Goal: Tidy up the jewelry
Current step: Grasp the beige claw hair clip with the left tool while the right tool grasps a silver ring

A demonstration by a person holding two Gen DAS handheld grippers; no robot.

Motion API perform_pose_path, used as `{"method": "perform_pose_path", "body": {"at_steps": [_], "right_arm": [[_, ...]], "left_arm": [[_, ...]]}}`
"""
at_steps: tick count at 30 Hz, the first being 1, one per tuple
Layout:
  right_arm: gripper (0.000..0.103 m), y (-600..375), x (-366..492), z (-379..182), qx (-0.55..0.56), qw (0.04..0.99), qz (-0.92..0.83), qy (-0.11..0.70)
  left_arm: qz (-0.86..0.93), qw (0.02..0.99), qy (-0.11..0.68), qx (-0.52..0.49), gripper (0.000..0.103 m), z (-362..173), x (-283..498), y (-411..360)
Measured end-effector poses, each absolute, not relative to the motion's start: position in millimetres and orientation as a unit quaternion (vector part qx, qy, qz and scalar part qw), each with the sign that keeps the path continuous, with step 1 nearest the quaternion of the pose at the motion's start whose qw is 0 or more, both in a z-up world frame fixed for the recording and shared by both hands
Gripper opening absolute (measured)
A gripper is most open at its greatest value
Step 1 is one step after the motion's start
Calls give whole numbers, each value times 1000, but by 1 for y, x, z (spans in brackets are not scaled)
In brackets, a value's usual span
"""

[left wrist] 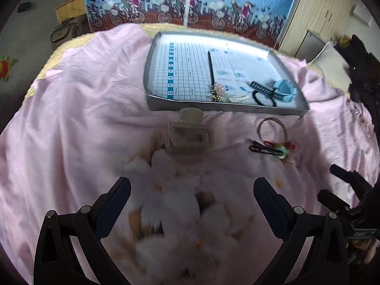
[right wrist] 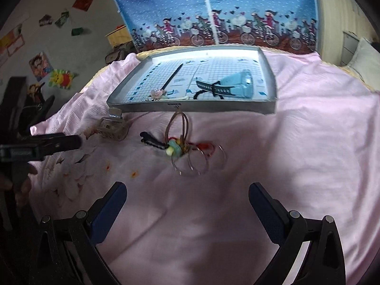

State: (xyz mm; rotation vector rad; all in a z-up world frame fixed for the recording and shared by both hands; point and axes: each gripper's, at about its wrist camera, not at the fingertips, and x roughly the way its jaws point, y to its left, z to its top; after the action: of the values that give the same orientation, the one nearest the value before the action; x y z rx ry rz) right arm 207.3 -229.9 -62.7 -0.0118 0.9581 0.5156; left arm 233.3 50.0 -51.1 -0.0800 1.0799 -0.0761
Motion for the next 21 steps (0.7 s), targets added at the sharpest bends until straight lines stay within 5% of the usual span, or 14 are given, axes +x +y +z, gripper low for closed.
{"method": "perform_pose_path", "body": {"at_steps": [10,17,21], "right_arm": [[89,-220,258,-95,-29,836,251,488],[61,-223,262,-99,-19,829,258,496],[55,-221,260,-100,-11,826,264,499]], "left_arm": [[-47,848,526,-27,101,-82,278,56],[-53,857,512,16,101,-90,296,43],[-51,856,514,22,100,-96,302,43]]}}
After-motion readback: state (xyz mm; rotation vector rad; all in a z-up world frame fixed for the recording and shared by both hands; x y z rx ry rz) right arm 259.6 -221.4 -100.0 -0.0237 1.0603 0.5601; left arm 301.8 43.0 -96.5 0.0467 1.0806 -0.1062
